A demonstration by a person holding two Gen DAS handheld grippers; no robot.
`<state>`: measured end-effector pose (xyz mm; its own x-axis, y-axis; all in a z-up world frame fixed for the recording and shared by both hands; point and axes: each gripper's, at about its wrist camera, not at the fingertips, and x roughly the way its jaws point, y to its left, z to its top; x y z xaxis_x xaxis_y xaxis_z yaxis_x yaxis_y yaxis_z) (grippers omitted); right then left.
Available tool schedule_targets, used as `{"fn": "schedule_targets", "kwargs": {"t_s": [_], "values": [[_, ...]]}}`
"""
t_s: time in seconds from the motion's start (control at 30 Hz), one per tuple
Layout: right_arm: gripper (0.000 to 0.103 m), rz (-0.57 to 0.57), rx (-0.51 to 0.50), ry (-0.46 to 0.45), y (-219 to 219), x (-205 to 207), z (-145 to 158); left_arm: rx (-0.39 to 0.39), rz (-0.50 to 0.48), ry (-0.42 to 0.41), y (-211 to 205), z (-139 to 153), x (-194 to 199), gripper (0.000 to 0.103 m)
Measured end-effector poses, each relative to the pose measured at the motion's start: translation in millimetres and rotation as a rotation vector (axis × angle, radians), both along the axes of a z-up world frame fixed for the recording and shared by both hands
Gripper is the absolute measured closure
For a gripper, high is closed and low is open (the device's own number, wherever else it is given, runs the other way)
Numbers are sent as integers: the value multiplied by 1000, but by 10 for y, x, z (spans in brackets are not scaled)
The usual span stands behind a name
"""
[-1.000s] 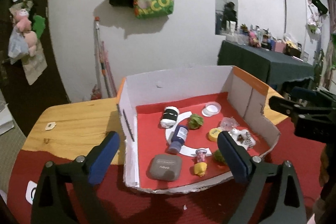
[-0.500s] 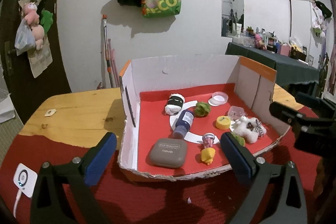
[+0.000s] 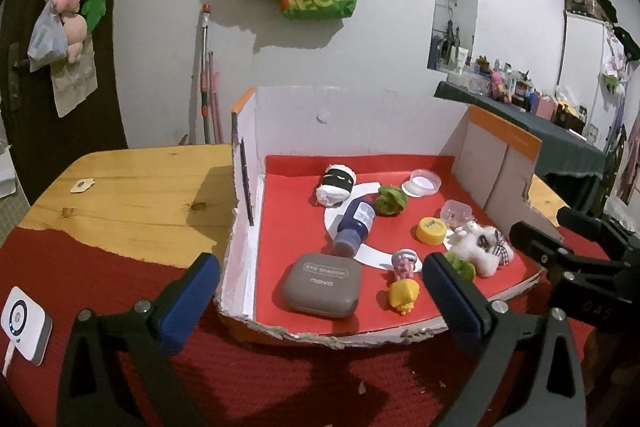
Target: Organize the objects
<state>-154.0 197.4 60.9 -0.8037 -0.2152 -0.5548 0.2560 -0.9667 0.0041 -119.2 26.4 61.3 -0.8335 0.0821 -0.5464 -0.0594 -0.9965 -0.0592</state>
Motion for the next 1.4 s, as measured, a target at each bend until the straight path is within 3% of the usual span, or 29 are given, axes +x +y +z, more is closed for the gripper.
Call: {"fn": "schedule_targets", "kwargs": {"t_s": [0.53,1.4], "values": [[9,2,11,-28,-21,-15,-39,-35,12,-26,29,-47,-38,0],[8,1,-7,-25,-4,-16,-45,-27,16,-22,7,-34,-27,0]]}}
